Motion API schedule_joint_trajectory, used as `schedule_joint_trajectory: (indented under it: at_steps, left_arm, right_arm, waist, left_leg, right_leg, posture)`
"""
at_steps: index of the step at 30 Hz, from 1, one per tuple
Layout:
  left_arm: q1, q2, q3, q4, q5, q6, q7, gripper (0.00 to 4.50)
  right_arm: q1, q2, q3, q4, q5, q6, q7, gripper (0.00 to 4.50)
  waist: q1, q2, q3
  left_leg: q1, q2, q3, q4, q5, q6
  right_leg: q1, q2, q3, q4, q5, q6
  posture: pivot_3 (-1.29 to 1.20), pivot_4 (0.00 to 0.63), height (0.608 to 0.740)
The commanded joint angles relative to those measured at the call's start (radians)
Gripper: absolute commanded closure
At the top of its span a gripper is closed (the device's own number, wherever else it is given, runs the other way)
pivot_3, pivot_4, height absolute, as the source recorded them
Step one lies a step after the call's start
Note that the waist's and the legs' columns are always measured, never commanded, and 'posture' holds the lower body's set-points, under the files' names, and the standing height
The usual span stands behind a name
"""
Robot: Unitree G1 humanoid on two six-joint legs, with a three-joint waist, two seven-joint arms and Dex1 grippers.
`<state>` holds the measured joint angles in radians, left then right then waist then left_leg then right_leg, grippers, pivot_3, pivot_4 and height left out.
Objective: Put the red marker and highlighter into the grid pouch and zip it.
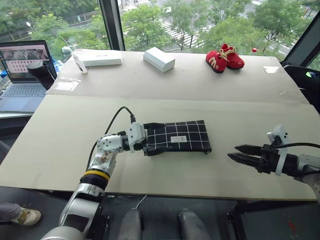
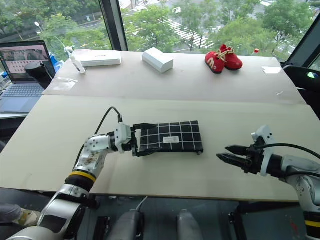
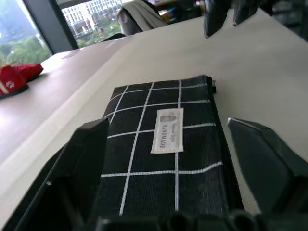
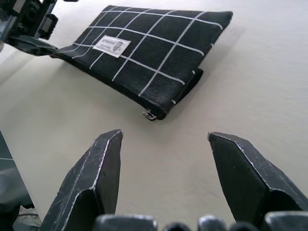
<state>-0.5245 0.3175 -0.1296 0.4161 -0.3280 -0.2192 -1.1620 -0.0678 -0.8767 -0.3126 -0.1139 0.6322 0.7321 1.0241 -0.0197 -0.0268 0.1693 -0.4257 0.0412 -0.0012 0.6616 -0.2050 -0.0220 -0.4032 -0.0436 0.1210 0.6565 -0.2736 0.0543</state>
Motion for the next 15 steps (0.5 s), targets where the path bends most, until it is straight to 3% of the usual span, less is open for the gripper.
schedule_joint_trajectory:
  at_steps: [1,7,10,15]
  left_arm:
    - [0.056,0.042,0.049,-0.256,-0.142,0.323,0.085,0.23]
    - [0.185,0.123,0.224,-0.491,-0.295,0.729,0.356,0.23]
    - [0.281,0.169,0.315,-0.540,-0.303,0.791,0.434,0.23]
    - [0.381,0.165,0.415,-0.554,-0.300,0.783,0.511,0.23]
  right_arm:
    - [-0.038,-0.031,-0.042,0.043,-0.002,-0.027,0.014,1.33]
    - [-0.094,-0.017,-0.043,0.151,-0.048,-0.116,0.005,1.33]
    - [-0.124,0.039,-0.036,0.218,-0.094,-0.203,-0.056,1.33]
    - [-0.141,0.104,-0.012,0.292,-0.147,-0.276,-0.101,1.33]
  waist:
    - [-0.001,0.000,0.000]
    - [-0.007,0.000,0.000]
    - [-0.019,0.000,0.000]
    - [-0.019,0.000,0.000]
  left_leg:
    - [0.000,0.000,0.000,0.000,0.000,0.000]
    - [0.001,0.001,0.000,0.000,0.000,0.000]
    - [0.002,0.001,0.000,0.000,0.000,0.000]
    - [0.001,0.001,0.000,-0.001,0.000,0.000]
  right_leg:
    - [0.000,0.000,0.000,0.000,0.000,0.000]
    - [0.000,0.000,0.000,0.000,0.000,0.000]
    - [0.000,0.001,-0.001,0.000,0.000,0.000]
    - [0.000,0.000,-0.001,0.000,0.000,0.000]
  posture:
    - [0.00,0.150,0.729]
    - [0.00,0.150,0.729]
    - [0.00,0.150,0.729]
    - [0.00,0.150,0.729]
